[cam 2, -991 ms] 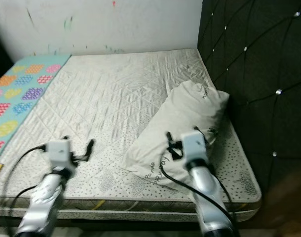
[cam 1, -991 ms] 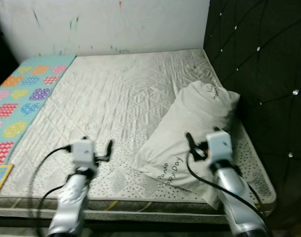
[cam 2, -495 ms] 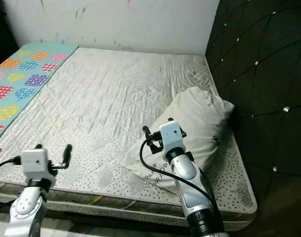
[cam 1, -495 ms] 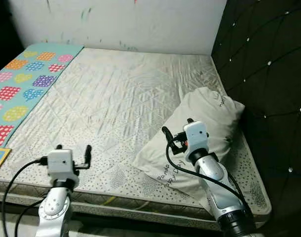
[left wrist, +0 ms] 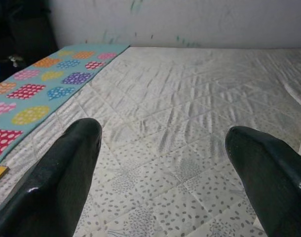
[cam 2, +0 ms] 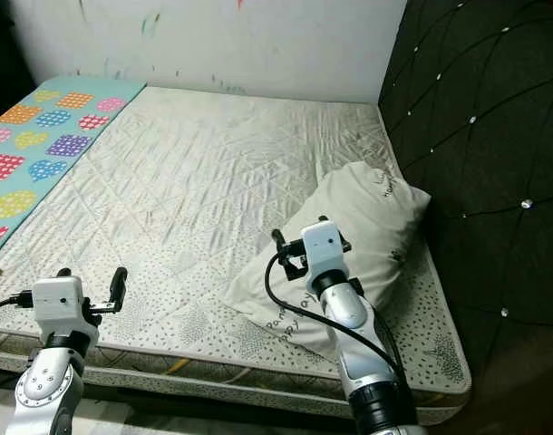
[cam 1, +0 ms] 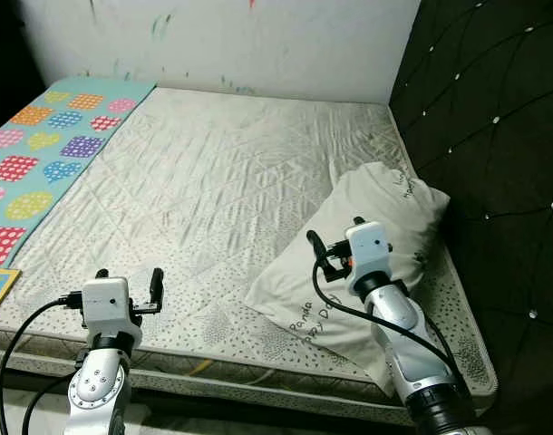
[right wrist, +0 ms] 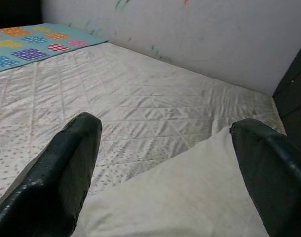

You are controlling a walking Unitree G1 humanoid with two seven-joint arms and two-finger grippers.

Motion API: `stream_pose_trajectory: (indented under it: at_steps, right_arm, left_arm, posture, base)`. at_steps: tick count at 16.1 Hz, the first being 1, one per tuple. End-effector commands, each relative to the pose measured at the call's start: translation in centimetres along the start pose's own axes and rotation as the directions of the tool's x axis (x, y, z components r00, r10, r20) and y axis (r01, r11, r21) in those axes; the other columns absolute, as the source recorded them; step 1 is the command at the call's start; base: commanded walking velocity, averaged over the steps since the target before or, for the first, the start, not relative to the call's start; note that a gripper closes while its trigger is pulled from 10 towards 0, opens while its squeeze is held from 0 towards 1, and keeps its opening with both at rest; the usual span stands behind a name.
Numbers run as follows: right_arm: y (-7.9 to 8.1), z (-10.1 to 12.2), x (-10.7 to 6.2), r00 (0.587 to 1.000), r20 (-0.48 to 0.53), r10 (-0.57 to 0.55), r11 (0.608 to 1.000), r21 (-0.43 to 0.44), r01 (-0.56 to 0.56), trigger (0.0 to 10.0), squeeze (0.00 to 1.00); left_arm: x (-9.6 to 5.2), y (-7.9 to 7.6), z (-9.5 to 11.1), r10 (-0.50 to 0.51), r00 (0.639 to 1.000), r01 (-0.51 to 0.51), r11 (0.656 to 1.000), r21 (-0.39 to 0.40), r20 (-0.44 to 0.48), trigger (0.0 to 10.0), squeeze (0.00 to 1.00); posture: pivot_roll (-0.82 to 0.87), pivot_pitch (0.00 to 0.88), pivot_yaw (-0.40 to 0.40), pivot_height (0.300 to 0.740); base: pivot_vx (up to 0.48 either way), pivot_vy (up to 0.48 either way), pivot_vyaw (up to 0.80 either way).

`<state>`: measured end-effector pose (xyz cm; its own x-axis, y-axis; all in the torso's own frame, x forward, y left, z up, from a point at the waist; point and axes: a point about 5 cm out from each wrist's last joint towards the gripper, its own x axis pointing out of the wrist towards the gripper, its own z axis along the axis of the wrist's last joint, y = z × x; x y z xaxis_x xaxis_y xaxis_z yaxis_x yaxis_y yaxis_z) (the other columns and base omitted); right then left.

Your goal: Clean up the room

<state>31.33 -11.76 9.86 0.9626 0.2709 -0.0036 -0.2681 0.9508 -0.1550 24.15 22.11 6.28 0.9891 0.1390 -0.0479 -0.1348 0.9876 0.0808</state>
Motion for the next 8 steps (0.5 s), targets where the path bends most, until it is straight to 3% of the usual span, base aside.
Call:
stream_pose_trajectory:
  at_steps: [1, 8]
  right_arm:
    - [-0.7, 0.2, -0.1, 0.999, 0.009, -0.031, 0.999, -0.018, 0.031, 10.0, 0.0]
    - [-2.6, -0.2, -0.6, 0.992, -0.015, -0.128, 0.987, -0.104, 0.126, 10.0, 0.0]
  left_arm:
    - [-0.1, 0.3, -0.2, 0.007, 1.0, -0.007, 1.0, -0.014, -0.019, 10.0, 0.0]
    - [-0.9, 0.8, -0.4, 0.013, 0.999, -0.013, 1.0, -0.014, -0.03, 10.0, 0.0]
  posture:
    - [-0.09, 0.0, -0.03, 0.74]
    - [-0.1, 0.0, -0.028, 0.74]
  base:
    - [0.0, 0.0, 0.0]
    - [0.0, 0.0, 0.0]
